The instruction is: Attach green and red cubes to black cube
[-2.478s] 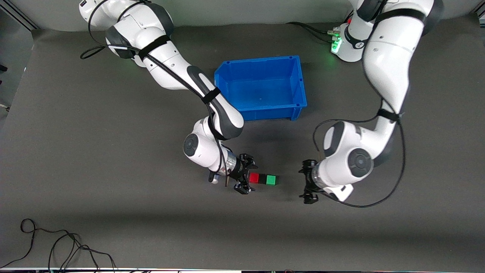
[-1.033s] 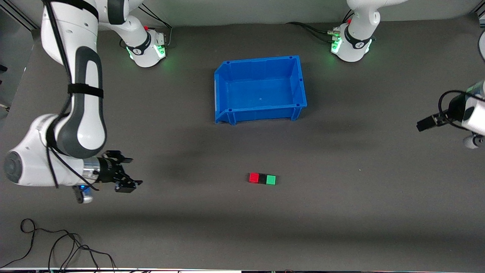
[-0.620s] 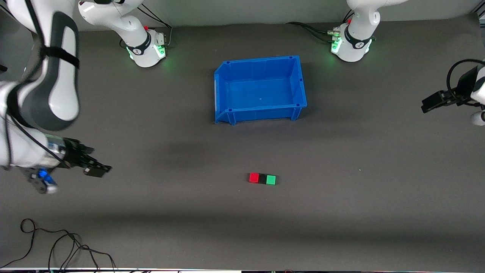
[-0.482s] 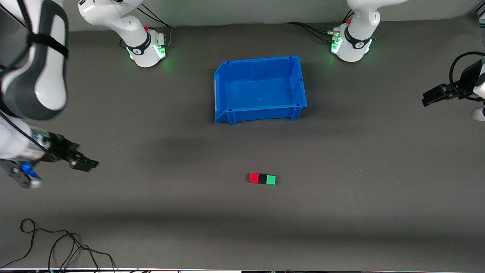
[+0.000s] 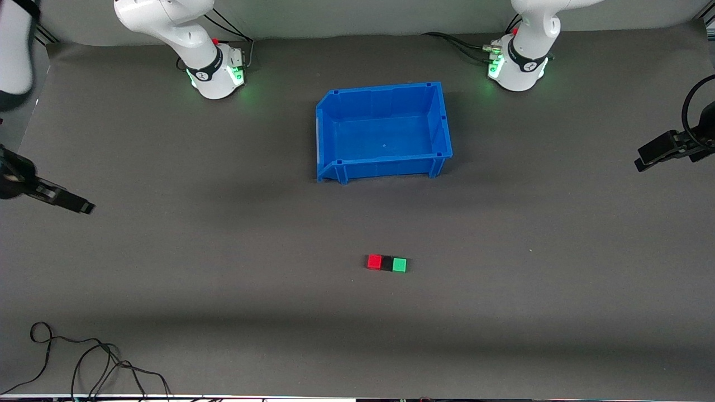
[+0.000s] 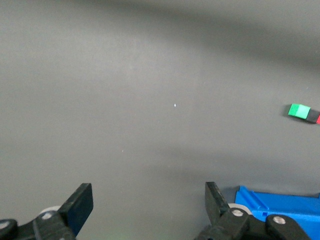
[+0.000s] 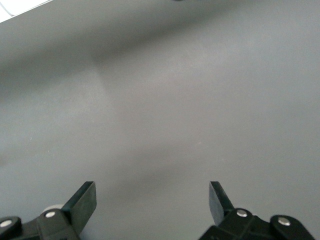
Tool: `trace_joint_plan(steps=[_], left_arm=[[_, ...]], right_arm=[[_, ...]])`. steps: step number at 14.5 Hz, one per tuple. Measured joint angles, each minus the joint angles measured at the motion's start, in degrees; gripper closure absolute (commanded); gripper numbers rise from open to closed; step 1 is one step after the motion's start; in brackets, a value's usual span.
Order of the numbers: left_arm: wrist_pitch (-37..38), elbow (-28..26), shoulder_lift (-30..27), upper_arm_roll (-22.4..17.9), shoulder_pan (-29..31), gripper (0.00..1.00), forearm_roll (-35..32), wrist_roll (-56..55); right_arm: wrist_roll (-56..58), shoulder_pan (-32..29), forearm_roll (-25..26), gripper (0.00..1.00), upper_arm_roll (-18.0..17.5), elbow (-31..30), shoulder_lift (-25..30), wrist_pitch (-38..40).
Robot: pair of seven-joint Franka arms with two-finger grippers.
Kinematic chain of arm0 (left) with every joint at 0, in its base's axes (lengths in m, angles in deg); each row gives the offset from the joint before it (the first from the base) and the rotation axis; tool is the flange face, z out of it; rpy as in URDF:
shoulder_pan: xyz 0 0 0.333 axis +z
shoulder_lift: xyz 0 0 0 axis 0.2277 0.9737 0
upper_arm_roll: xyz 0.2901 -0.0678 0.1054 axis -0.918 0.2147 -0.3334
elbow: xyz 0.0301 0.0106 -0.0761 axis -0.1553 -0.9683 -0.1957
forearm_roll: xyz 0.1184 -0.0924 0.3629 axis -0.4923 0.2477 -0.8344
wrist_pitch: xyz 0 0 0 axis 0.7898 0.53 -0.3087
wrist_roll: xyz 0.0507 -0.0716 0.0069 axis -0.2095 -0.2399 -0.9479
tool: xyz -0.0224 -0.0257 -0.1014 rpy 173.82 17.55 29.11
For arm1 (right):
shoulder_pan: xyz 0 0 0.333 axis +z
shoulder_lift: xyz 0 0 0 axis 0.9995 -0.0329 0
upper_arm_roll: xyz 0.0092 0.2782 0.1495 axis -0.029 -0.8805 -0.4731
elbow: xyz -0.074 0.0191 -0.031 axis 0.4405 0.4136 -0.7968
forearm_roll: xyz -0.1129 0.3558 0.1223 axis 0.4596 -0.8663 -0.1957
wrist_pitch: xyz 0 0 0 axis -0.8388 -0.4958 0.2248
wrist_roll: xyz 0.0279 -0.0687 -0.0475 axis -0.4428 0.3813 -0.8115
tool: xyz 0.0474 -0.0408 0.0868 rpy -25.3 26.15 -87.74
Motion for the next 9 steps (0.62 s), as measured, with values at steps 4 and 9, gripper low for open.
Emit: trace_joint_plan(steps=[4,9], left_arm=[[-0.48,-0.24,0.25,0.54,-0.63,0.0,0.02,0.22],[-0.98,-0.98,0.25,0.07,-0.53,0.0,0.02,6.97]], right_arm=[[8.61,-13.4,2.22,0.0,-12.33,-0.35,2.58,-0.05],[15.52,-17.23,2.85,0.0,-18.19,-0.36,4.89,-0.07]])
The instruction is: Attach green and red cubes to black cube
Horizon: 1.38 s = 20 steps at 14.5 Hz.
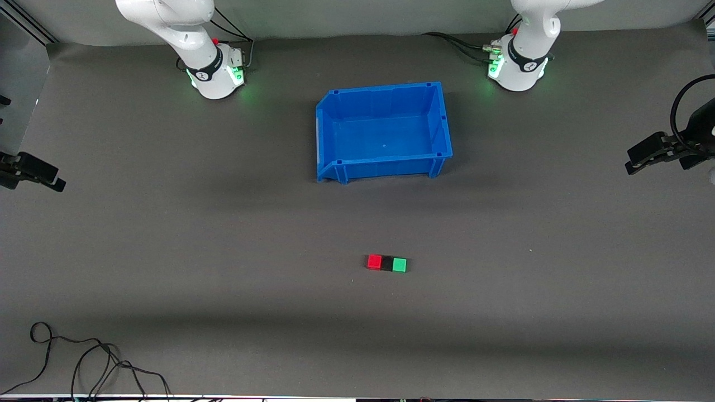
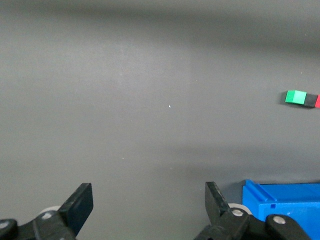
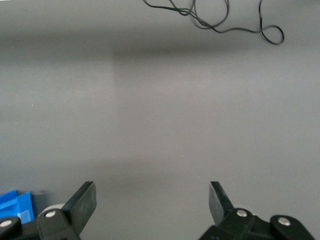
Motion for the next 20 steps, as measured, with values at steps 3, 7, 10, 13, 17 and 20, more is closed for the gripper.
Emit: trace_joint_plan(steps=[3,7,10,13,17,20], left_arm=[[-0.06,-0.34,-0.01,-0.3,0.04,0.0,-0.01,1.53],[-1.42,-1.39,0.02,-0.31,0.04,0.0,-0.15,1.63],[-1.46,-1.49,0.02,-0.31,0.04,0.0,-0.32,2.19],[-1.44,-1.49,0.01,-0.32,0.04,0.0,-0.43,2.3],[-1.2,-1.56,0.0,-0.32,0.04,0.0,-0.75,2.32],[-1.19,-1.89,-0.05,-0.32,0.04,0.0,-0.76,2.33]], right_arm=[[0.72,0.0,0.0,0.0,-0.34,-0.16,0.15,0.03],[0.96,0.02,0.0,0.0,-0.58,-0.79,0.15,0.03],[1.42,0.08,0.0,0.0,-0.8,-1.03,0.15,0.03],[1.59,0.08,-0.03,0.0,-0.81,-1.43,0.15,0.03],[1.62,0.1,-0.04,0.0,-0.89,-1.5,-0.09,0.55],[1.62,0.11,-0.05,0.0,-1.02,-1.5,-0.45,0.56]])
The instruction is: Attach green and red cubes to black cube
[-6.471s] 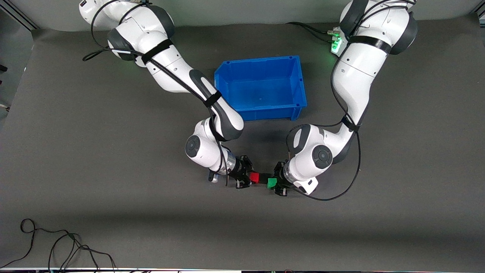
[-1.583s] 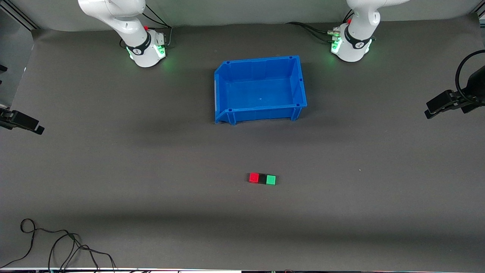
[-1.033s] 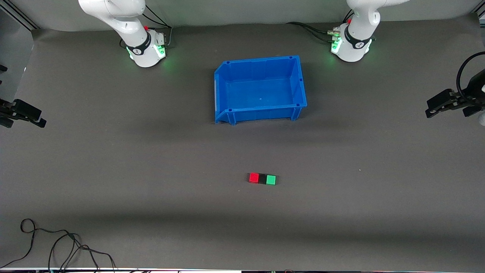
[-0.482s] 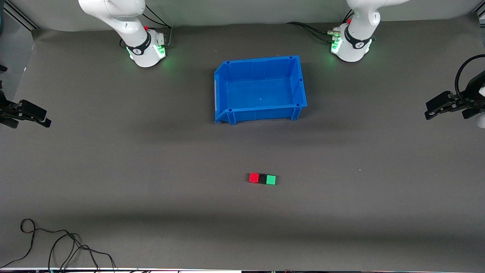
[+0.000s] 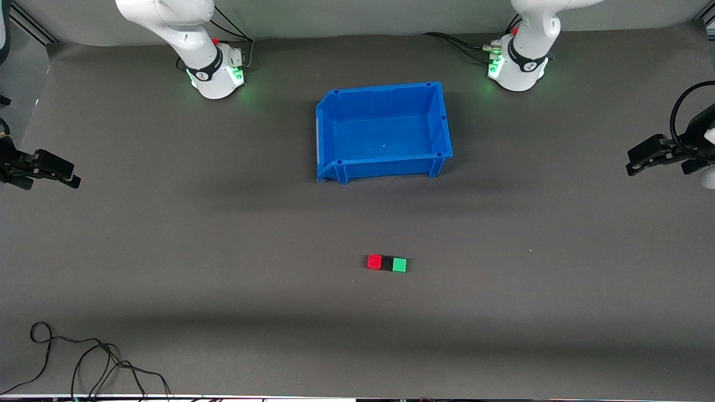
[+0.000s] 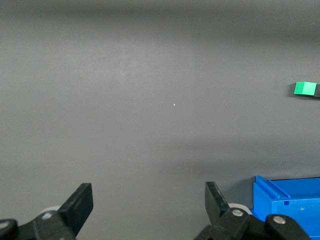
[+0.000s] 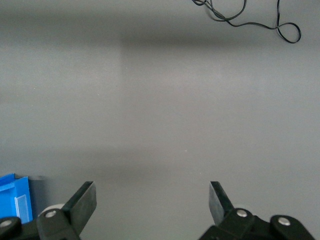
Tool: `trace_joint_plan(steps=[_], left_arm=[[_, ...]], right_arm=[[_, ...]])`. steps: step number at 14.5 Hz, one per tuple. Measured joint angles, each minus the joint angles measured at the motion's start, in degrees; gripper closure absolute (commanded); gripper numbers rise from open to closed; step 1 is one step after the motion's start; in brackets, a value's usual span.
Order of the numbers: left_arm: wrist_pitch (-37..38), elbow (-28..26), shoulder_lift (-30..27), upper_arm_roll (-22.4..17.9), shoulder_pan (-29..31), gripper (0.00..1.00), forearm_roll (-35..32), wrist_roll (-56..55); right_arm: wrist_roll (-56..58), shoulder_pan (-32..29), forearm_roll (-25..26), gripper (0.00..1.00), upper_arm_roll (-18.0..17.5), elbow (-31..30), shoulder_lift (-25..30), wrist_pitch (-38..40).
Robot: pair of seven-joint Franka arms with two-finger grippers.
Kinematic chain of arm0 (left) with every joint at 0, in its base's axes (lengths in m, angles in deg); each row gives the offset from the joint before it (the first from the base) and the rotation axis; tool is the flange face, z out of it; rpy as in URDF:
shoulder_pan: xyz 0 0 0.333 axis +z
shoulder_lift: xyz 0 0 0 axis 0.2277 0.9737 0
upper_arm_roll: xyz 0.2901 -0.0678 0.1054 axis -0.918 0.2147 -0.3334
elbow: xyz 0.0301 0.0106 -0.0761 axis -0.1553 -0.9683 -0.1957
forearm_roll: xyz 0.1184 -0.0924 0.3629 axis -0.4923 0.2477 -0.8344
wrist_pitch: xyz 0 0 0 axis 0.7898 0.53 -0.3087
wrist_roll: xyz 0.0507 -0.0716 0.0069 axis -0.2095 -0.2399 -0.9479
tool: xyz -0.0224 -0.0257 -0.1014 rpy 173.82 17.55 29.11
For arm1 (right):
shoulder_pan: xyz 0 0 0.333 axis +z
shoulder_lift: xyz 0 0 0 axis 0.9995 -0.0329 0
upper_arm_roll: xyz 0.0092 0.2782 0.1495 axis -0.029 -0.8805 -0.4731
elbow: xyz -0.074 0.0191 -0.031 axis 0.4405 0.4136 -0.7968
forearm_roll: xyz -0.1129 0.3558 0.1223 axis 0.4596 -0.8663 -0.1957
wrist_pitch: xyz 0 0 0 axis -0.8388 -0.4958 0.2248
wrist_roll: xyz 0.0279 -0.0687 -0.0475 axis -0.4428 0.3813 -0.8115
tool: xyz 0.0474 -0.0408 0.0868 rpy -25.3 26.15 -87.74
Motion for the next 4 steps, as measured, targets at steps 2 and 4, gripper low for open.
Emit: trace_joint_plan(steps=[2,4], left_arm=[[0.0,-0.22,-0.07,0.01,0.0,0.0,0.01,0.0],[0.04,-0.39,-0.25,0.15,-0.04,0.0,0.05,0.0]], right_arm=[[0.0,0.0,0.0,0.0,0.0,0.0,0.0,0.0],[0.0,0.0,0.0,0.0,-0.01,0.0,0.0,0.0]])
